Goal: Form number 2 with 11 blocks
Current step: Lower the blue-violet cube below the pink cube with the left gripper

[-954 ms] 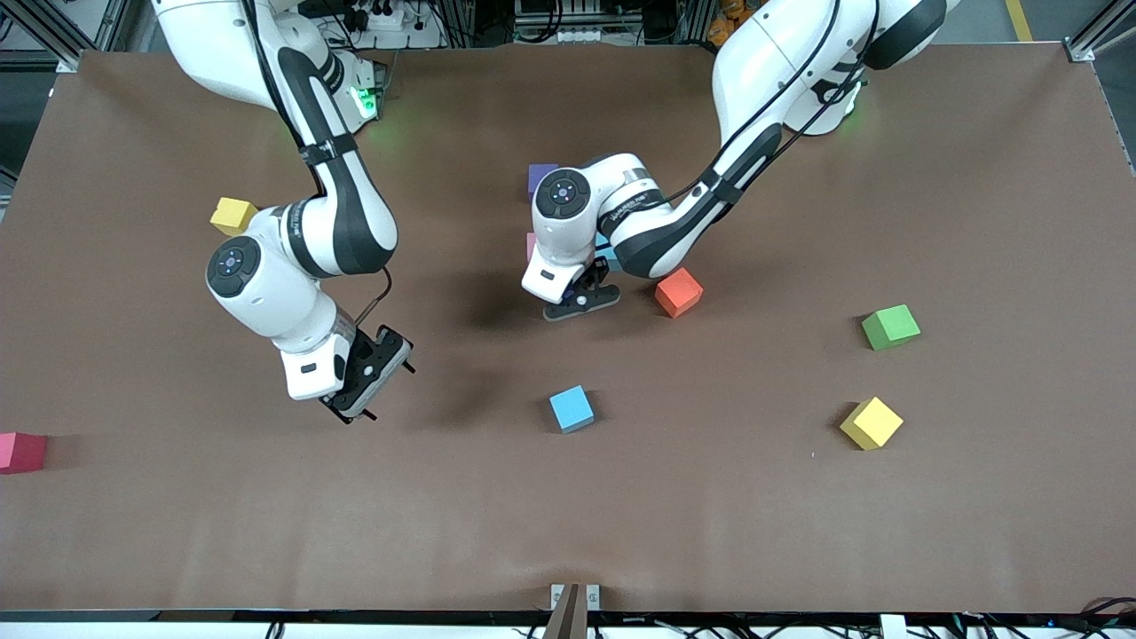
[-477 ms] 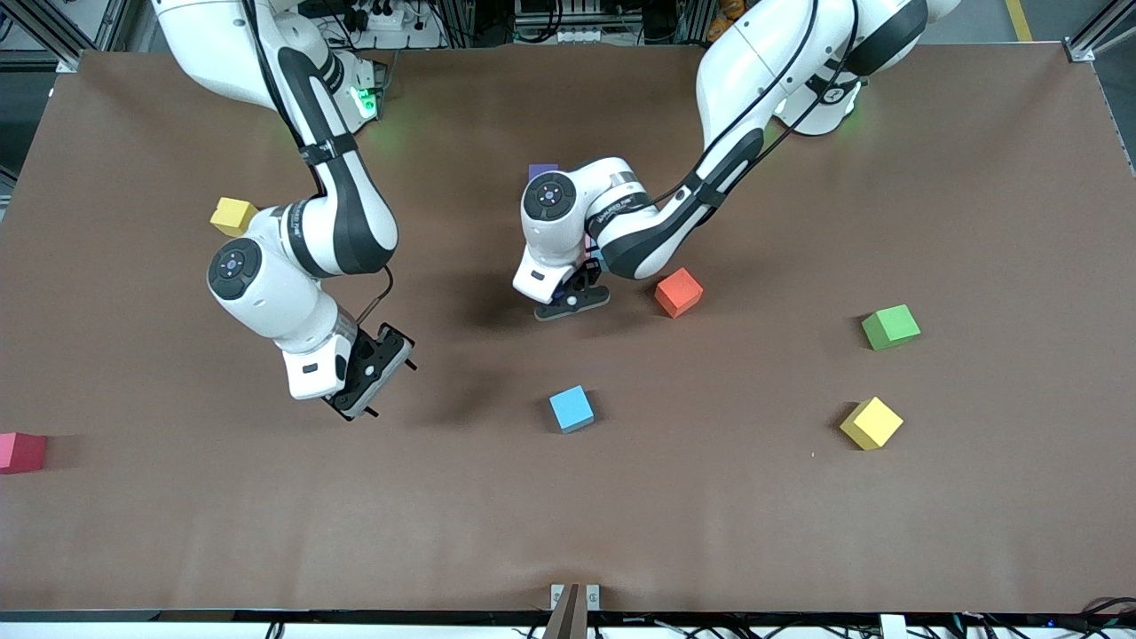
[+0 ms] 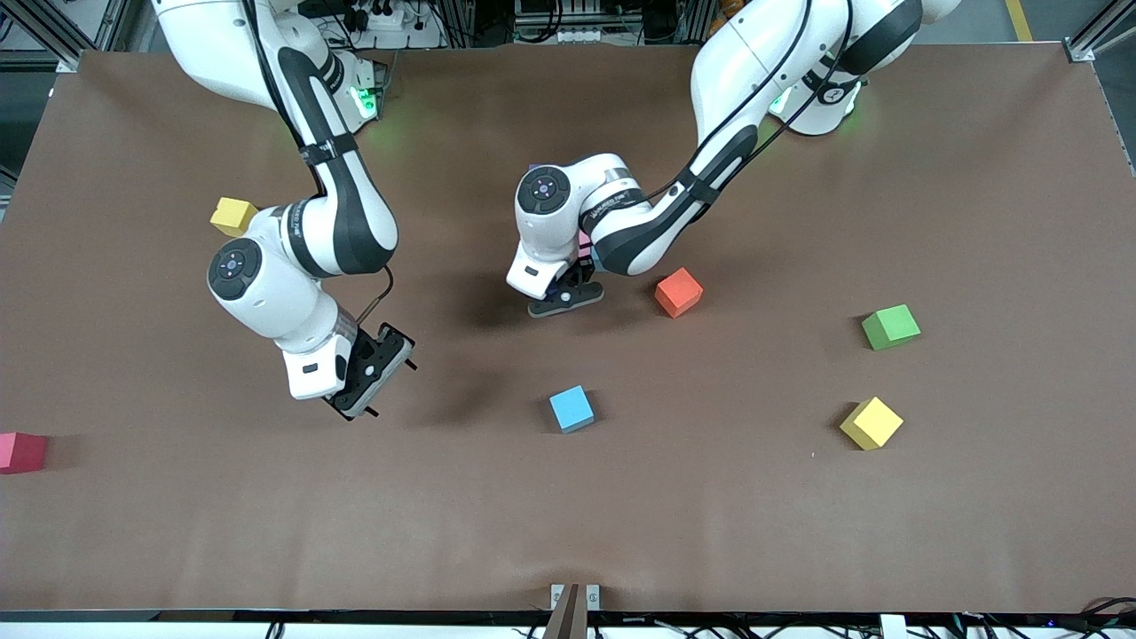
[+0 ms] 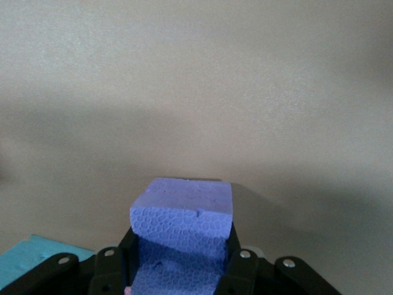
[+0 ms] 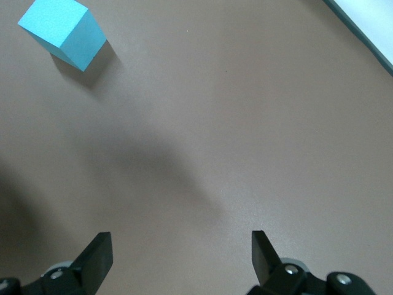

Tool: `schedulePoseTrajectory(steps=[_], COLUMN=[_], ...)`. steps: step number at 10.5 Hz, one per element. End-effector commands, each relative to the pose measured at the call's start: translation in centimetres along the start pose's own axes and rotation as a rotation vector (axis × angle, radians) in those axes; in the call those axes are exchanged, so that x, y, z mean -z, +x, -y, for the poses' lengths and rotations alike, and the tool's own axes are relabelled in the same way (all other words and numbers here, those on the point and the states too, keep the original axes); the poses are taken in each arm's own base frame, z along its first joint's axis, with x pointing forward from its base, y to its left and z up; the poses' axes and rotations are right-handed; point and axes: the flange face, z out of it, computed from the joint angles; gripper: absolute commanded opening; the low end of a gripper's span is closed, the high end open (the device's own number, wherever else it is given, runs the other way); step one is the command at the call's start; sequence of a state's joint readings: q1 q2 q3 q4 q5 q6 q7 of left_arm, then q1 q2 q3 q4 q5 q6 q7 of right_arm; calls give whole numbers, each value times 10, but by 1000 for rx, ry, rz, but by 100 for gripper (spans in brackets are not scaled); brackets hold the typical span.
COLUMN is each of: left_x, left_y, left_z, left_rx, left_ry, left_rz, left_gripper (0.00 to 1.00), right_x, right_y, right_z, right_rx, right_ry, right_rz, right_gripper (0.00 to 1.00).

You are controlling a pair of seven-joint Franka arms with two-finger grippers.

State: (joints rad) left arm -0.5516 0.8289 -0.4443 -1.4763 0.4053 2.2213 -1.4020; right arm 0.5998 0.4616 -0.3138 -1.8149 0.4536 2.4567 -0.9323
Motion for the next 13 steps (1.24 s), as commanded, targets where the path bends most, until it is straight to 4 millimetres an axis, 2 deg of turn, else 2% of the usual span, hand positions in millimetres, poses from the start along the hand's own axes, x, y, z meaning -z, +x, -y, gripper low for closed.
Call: schedulePoseTrajectory(steps=[1,7,9,13], left_x=[-9,-14,-18,-24], left_y=[-8,-21,-31,-34], left_z=[-11,-16,-18,-18], left_rx=[15,13,-2,-7], left_ry=[2,5,10,18], left_rz=[-25,-22,-20,-16], left_gripper=[0,0,0,0], right_x=[6,4,1,7], right_y=[1,0,-2,-1], right_z=[-1,2,0,1], right_rx=[-20,-31,-33,-33], right_ry=[18,21,22,30], right_rz=[-14,-11,-5,-5], right_gripper=[100,100,100,100])
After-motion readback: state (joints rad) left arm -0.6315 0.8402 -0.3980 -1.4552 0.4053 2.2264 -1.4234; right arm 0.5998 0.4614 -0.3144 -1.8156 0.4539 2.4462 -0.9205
